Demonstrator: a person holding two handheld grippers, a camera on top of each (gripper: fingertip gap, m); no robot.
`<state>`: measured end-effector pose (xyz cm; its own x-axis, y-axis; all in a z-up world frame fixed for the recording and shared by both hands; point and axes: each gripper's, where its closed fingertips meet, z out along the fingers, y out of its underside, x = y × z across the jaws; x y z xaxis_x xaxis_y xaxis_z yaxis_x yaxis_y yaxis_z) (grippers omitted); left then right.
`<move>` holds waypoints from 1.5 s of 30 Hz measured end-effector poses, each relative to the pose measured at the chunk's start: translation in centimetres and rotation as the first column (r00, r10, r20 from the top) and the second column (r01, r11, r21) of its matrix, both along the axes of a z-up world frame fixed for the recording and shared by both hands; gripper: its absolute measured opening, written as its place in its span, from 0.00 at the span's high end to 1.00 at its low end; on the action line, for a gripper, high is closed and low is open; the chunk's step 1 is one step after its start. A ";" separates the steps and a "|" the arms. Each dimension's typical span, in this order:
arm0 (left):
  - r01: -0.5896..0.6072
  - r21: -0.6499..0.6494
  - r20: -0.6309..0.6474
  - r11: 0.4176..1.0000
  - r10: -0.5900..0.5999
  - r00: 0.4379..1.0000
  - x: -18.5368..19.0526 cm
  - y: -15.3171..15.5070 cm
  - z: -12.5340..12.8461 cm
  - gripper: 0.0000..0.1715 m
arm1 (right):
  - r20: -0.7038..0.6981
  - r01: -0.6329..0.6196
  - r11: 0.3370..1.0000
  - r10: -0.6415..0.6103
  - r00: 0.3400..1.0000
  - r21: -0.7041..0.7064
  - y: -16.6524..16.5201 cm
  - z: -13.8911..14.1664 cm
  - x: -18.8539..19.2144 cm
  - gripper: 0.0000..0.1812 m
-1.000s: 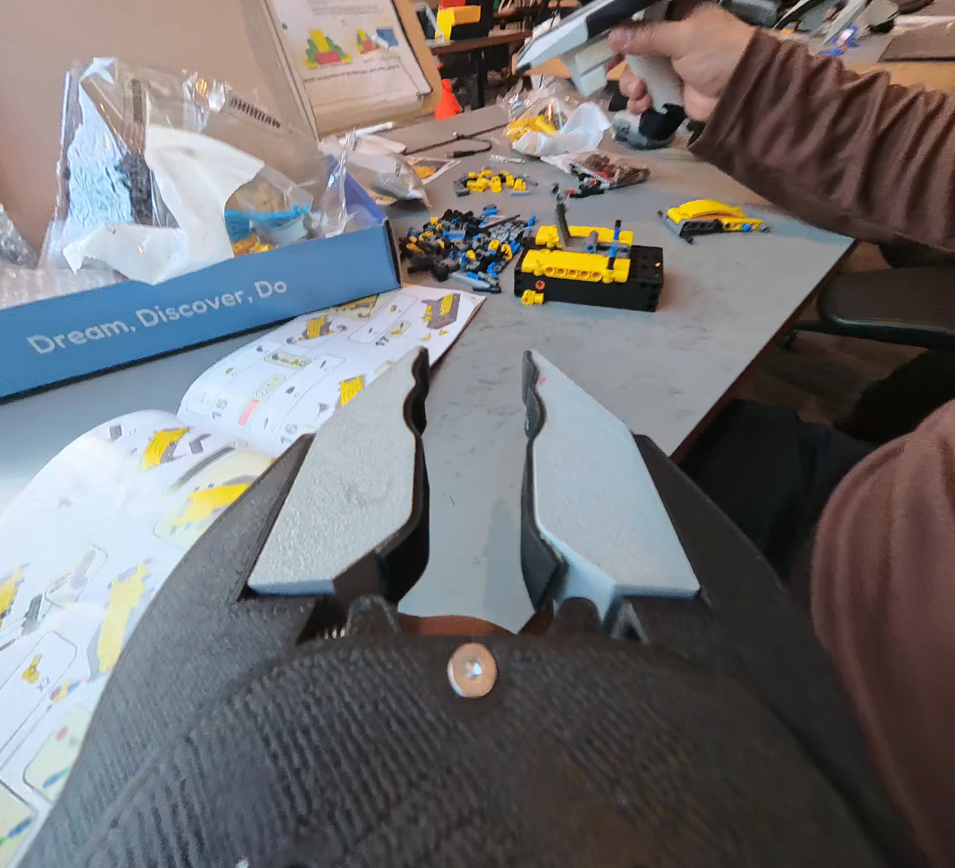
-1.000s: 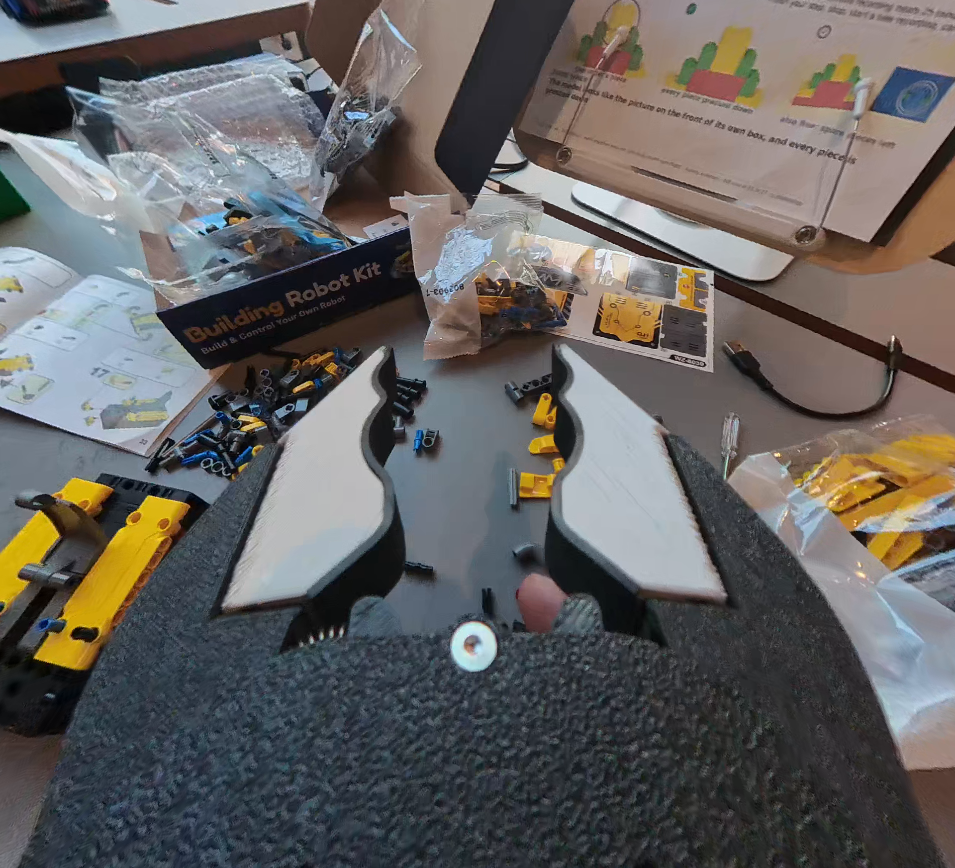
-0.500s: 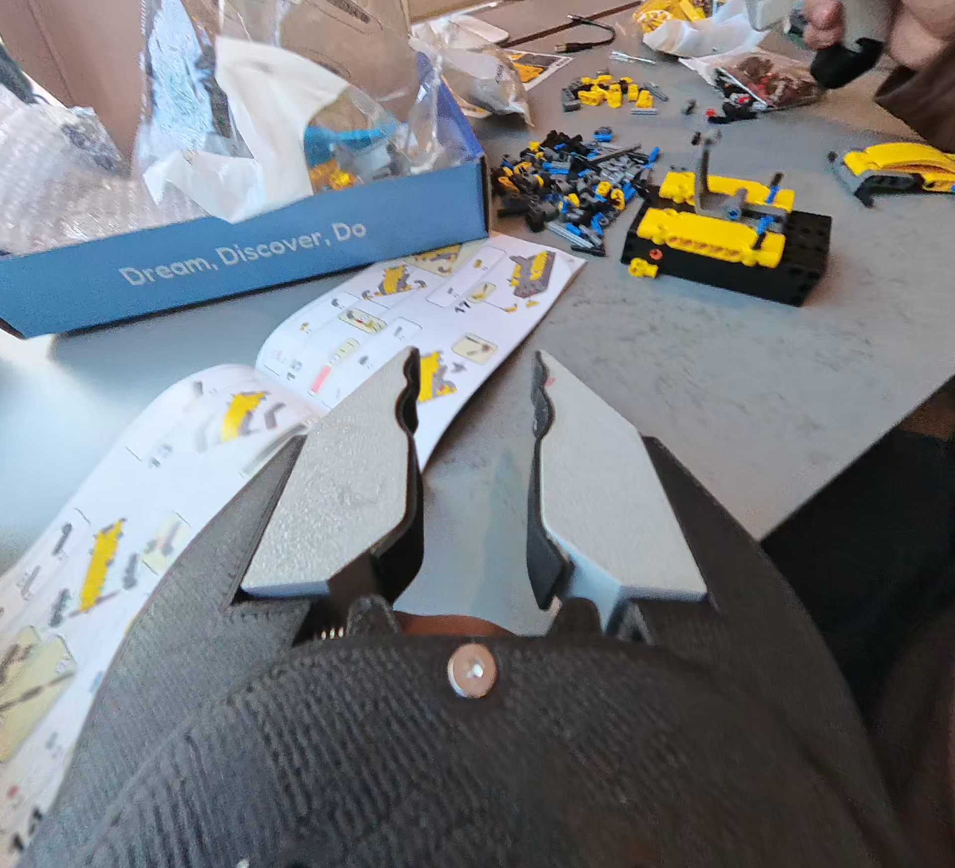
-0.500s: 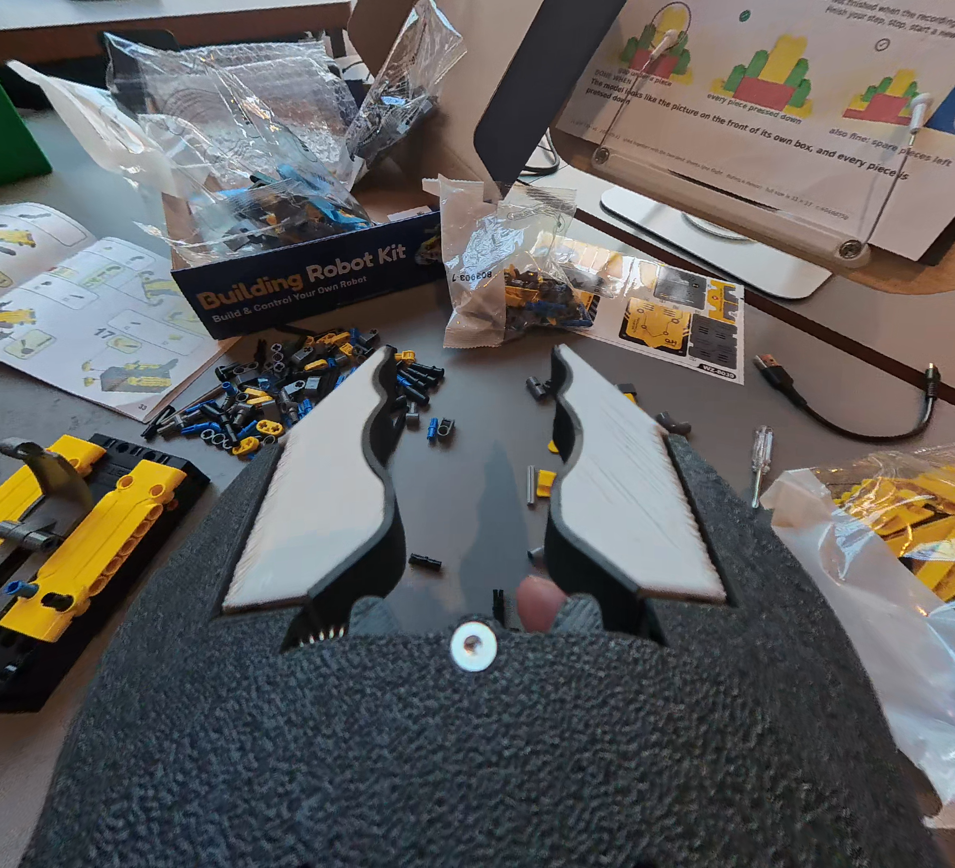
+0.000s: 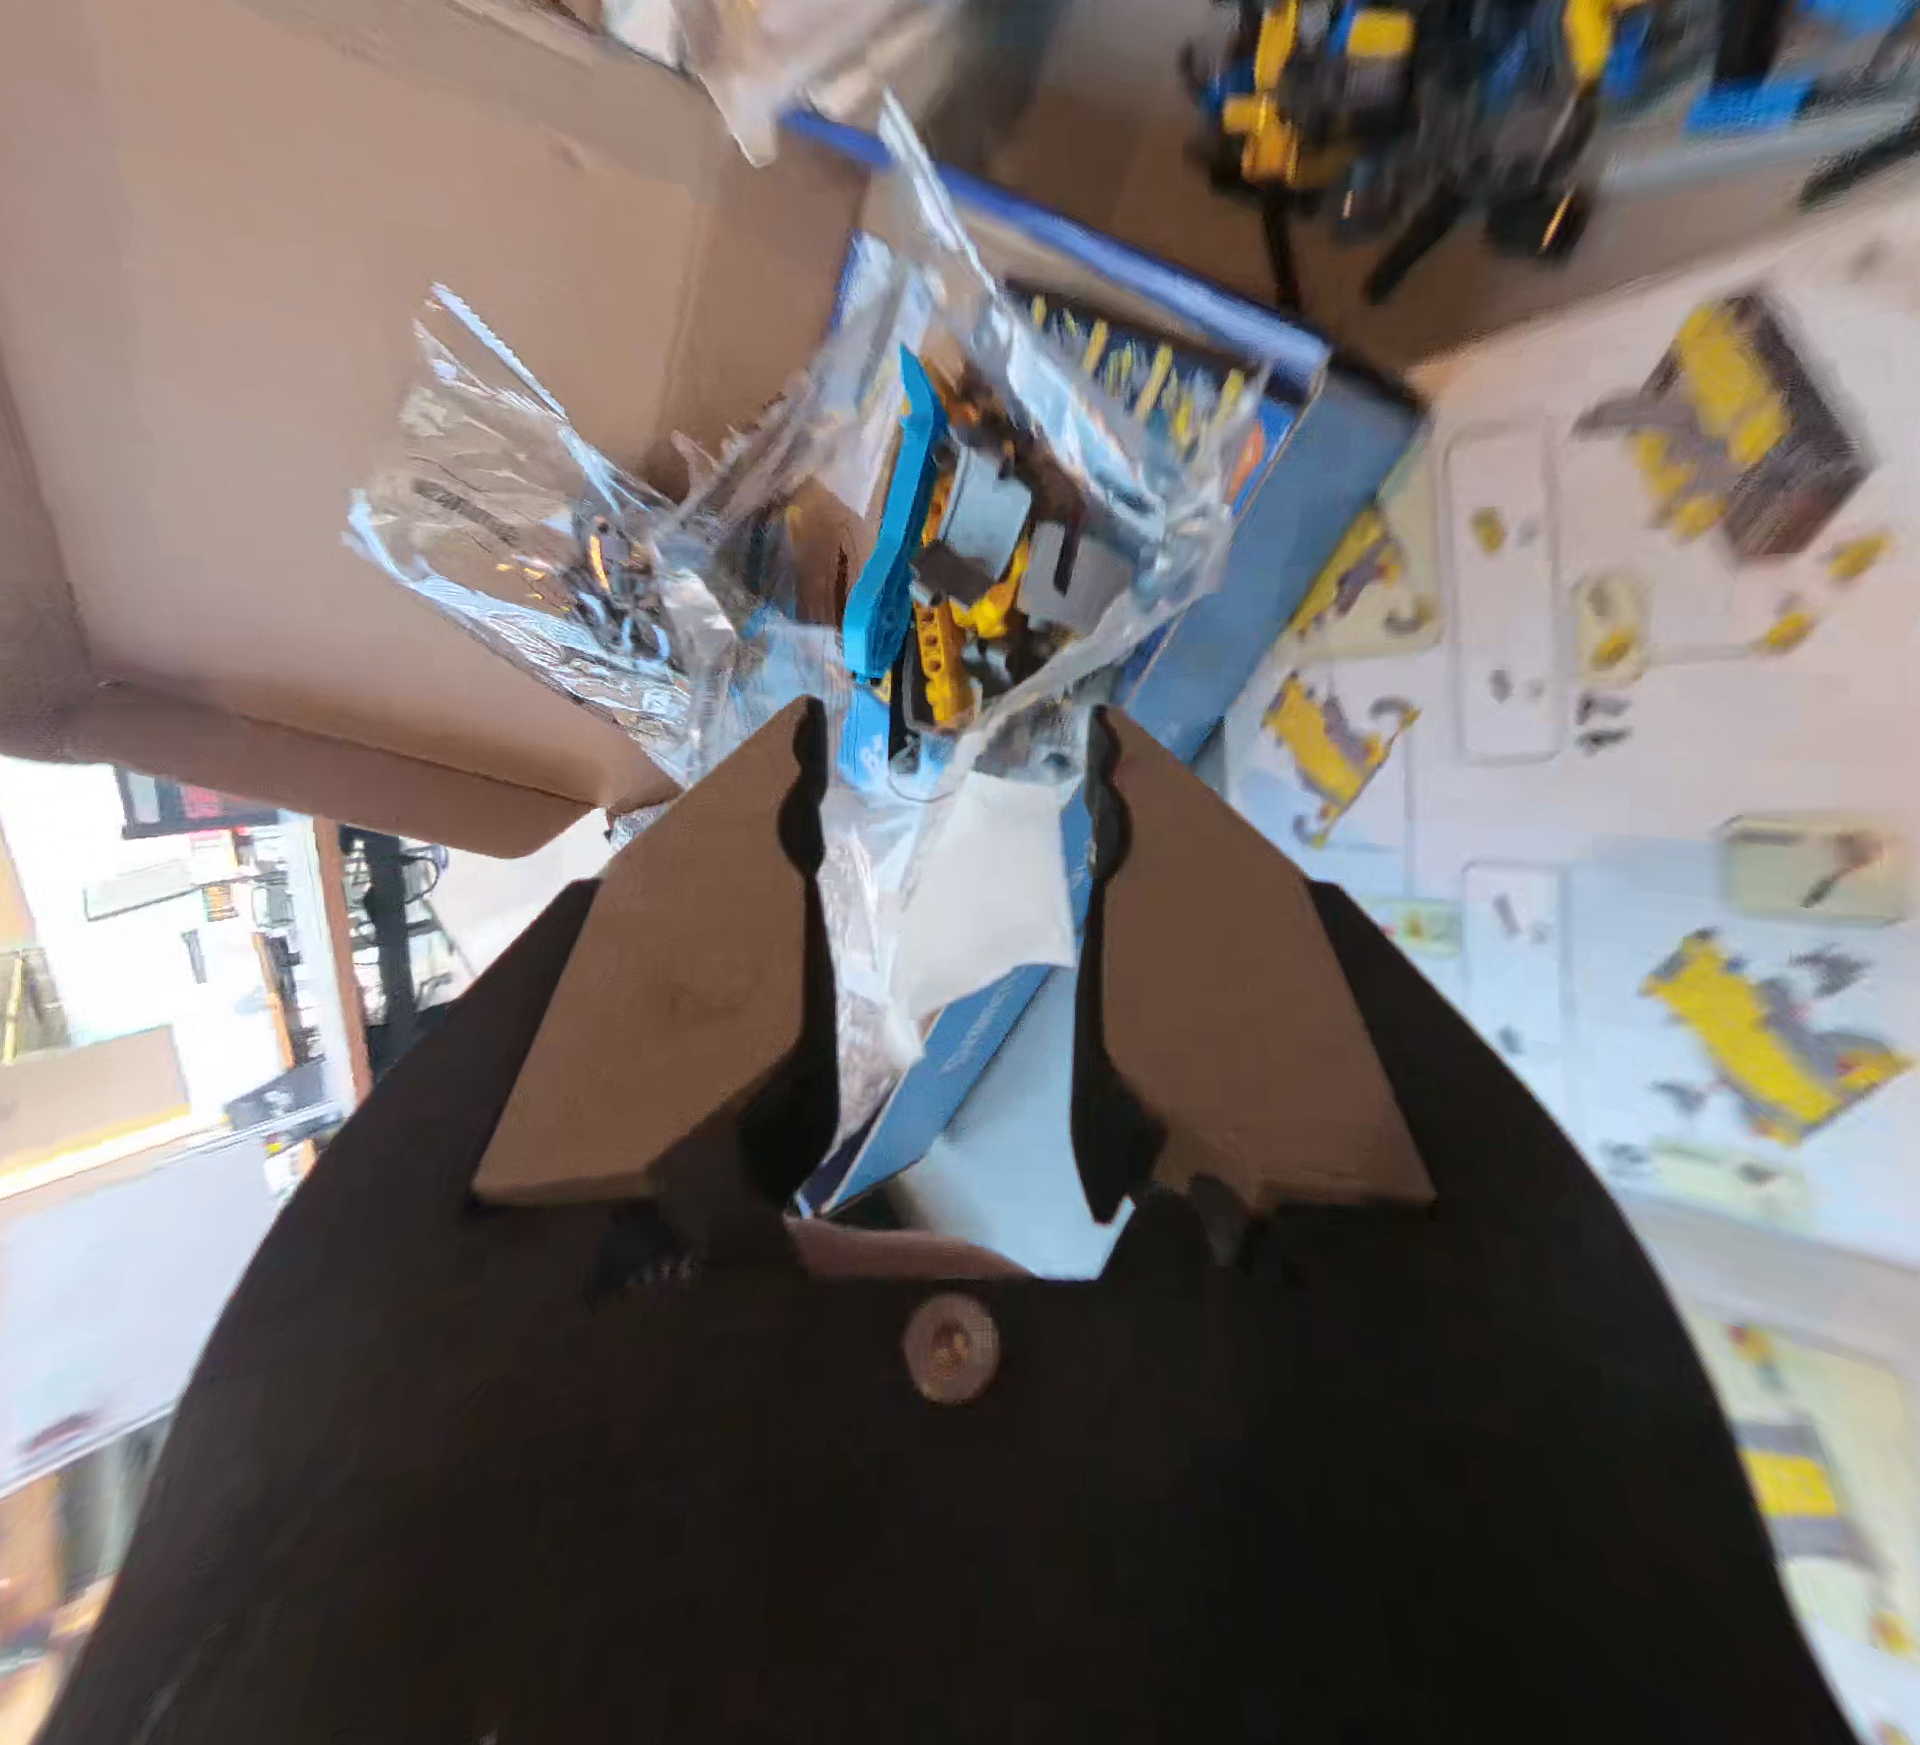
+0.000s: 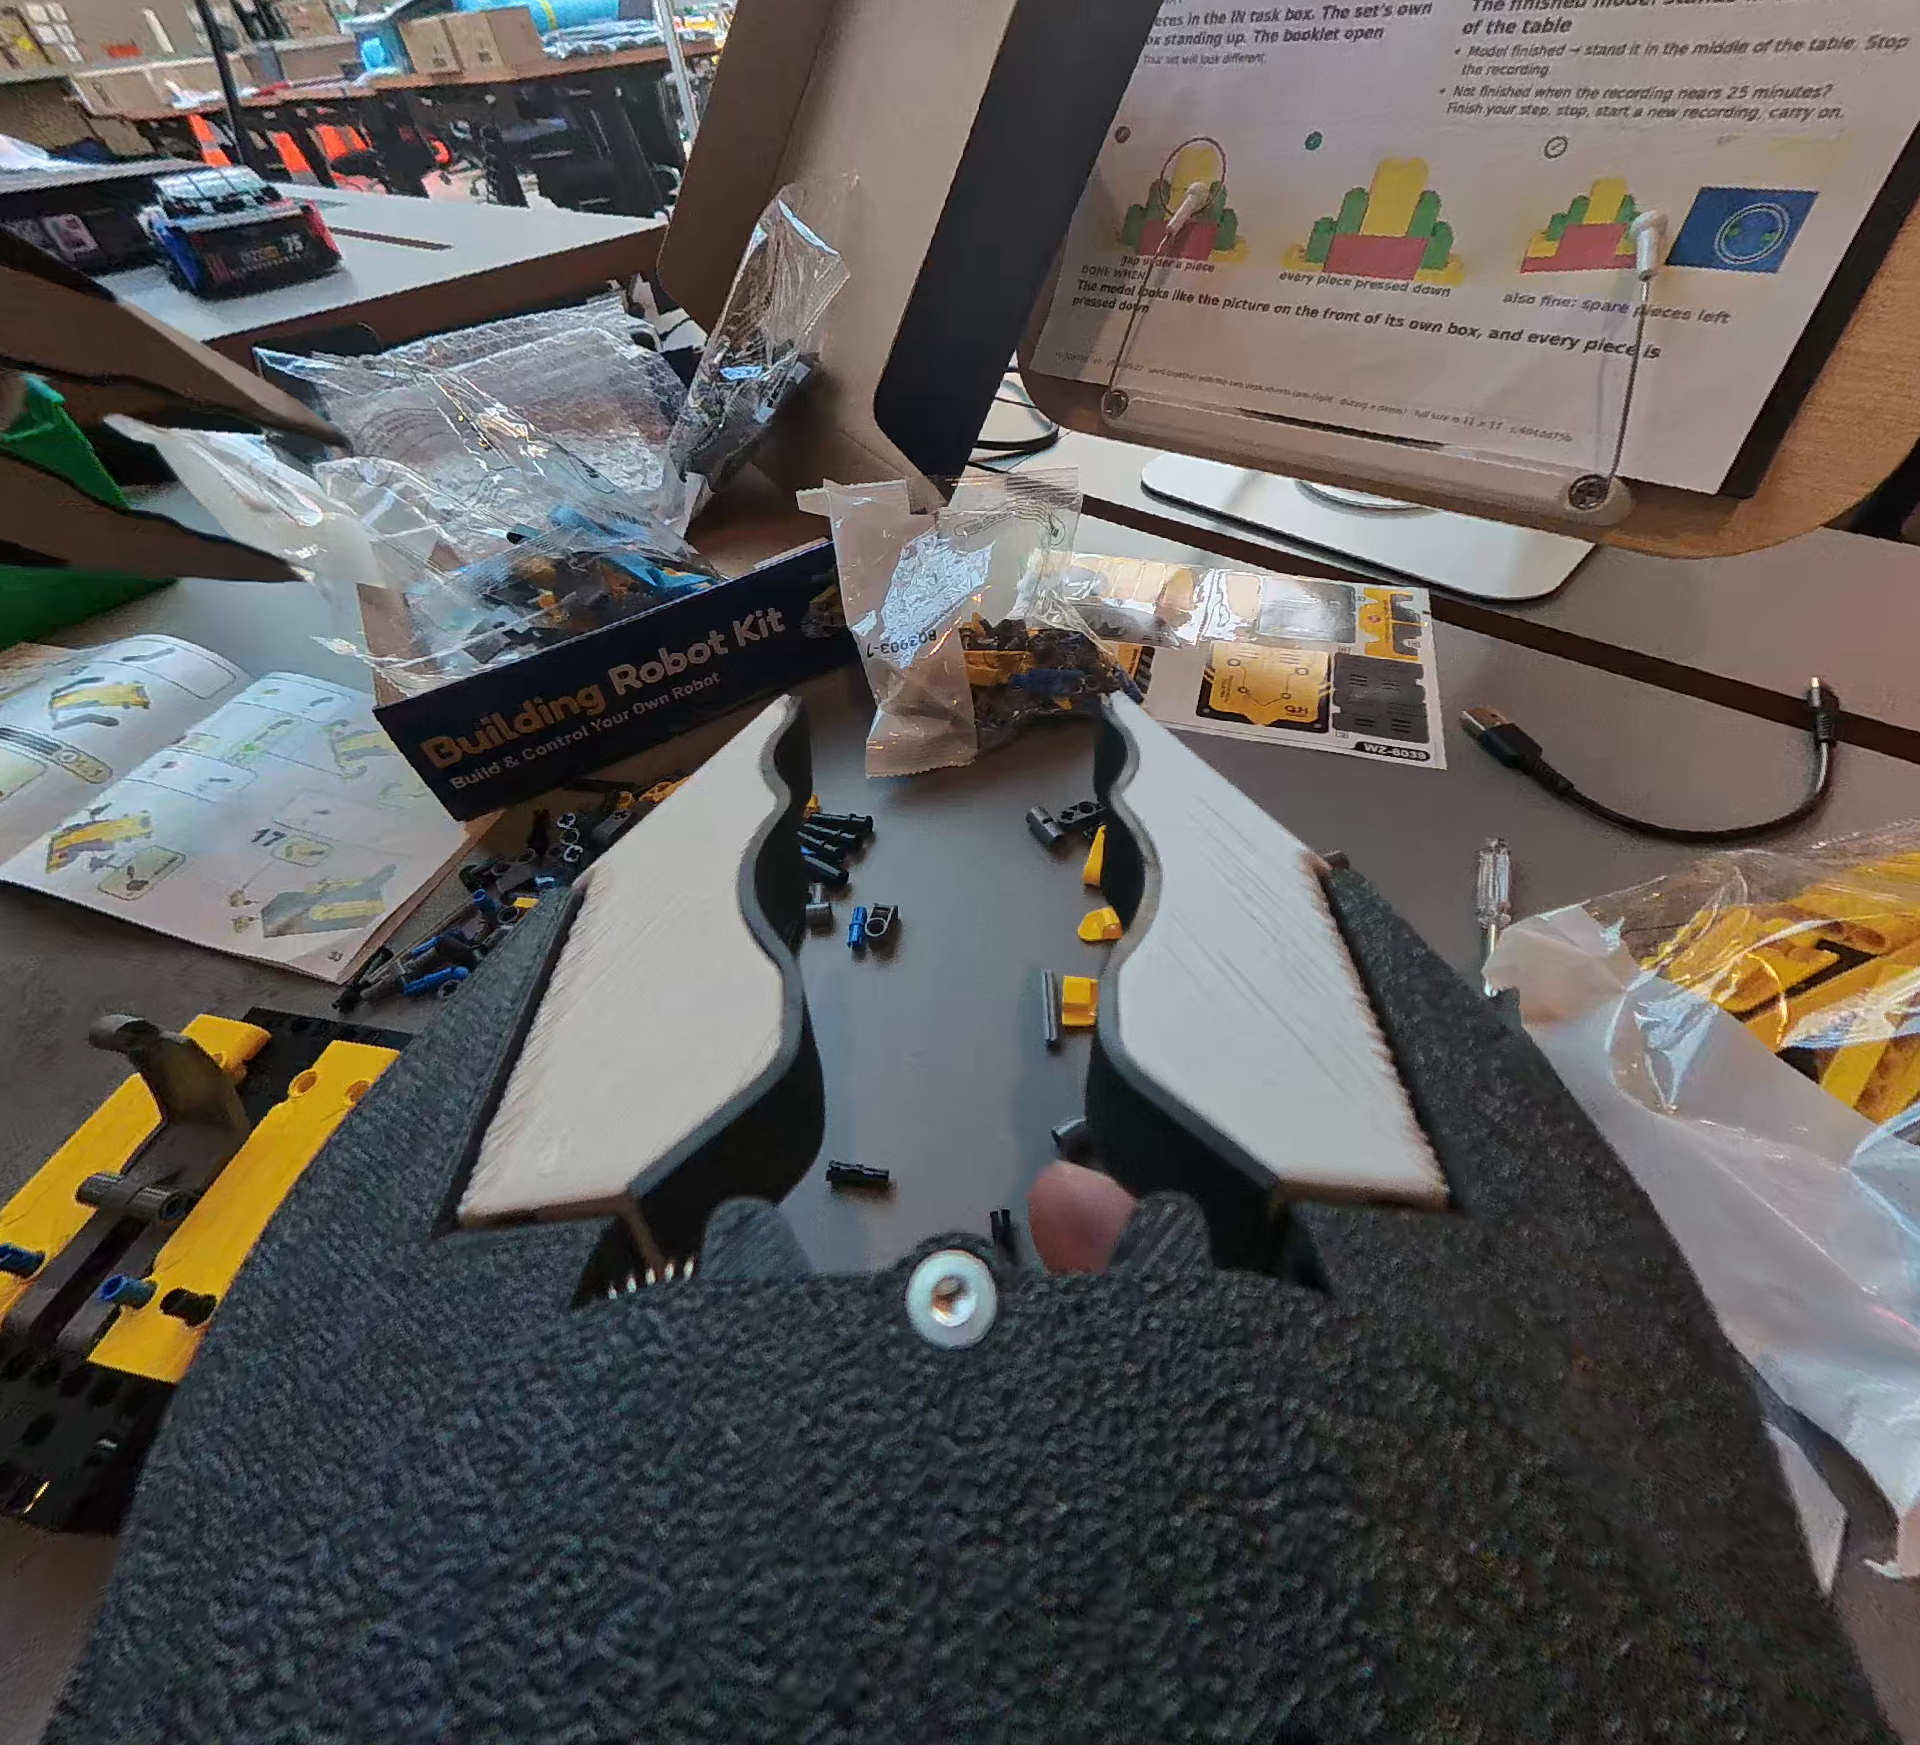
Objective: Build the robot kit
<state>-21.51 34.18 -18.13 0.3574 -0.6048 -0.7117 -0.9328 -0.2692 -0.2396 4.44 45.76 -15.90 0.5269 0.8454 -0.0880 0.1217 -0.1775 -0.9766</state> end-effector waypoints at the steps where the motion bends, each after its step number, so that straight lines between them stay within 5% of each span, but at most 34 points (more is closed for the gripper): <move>1: -0.006 -0.063 -0.065 0.998 0.002 0.998 -1.2 0.5 -1.0 0.77 | -0.002 0.003 1.000 -0.003 1.000 0.004 0.0 0.1 0.1 0.71; 3: -0.037 -0.142 -0.167 0.989 0.013 0.986 -3.6 1.5 -2.1 0.90 | -0.010 0.009 1.000 -0.008 1.000 0.010 0.1 0.4 0.3 0.71; 5: -0.062 -0.222 -0.100 0.973 0.040 0.994 -4.2 2.1 -2.1 1.00 | -0.028 0.007 1.000 -0.006 1.000 0.009 0.0 0.7 0.5 0.72; 8: -0.135 -0.306 0.205 0.943 0.203 0.957 -4.3 3.9 0.1 1.00 | -0.046 0.004 1.000 -0.004 0.999 -0.002 0.0 0.9 0.6 0.73; 11: -0.201 -0.393 0.323 0.897 0.339 0.884 -6.1 5.1 1.5 1.00 | -0.053 0.000 1.000 0.000 0.999 -0.016 0.1 0.8 0.6 0.73; 22: -0.268 -0.590 0.509 0.762 0.608 0.609 -10.6 6.5 2.0 1.00 | -0.038 -0.005 1.000 0.004 0.999 -0.030 0.1 0.2 0.4 0.73; 30: -0.331 -0.598 0.533 0.730 0.670 0.516 -13.6 6.5 2.6 1.00 | -0.031 -0.009 0.999 0.008 0.999 -0.033 0.0 0.1 0.2 0.73; 41: -0.303 -0.606 0.512 0.735 0.652 0.559 -13.0 5.1 2.2 1.00 | -0.028 -0.011 1.000 0.010 1.000 -0.030 -0.1 0.2 0.2 0.73; 43: -0.234 -0.628 0.501 0.742 0.616 0.608 -11.2 3.7 1.8 1.00 | -0.030 -0.009 1.000 0.008 1.000 -0.026 -0.1 0.3 0.3 0.73; 45: -0.172 -0.630 0.449 0.757 0.536 0.715 -9.4 1.6 1.3 1.00 | -0.035 -0.008 1.000 0.007 0.999 -0.026 0.0 0.5 0.4 0.73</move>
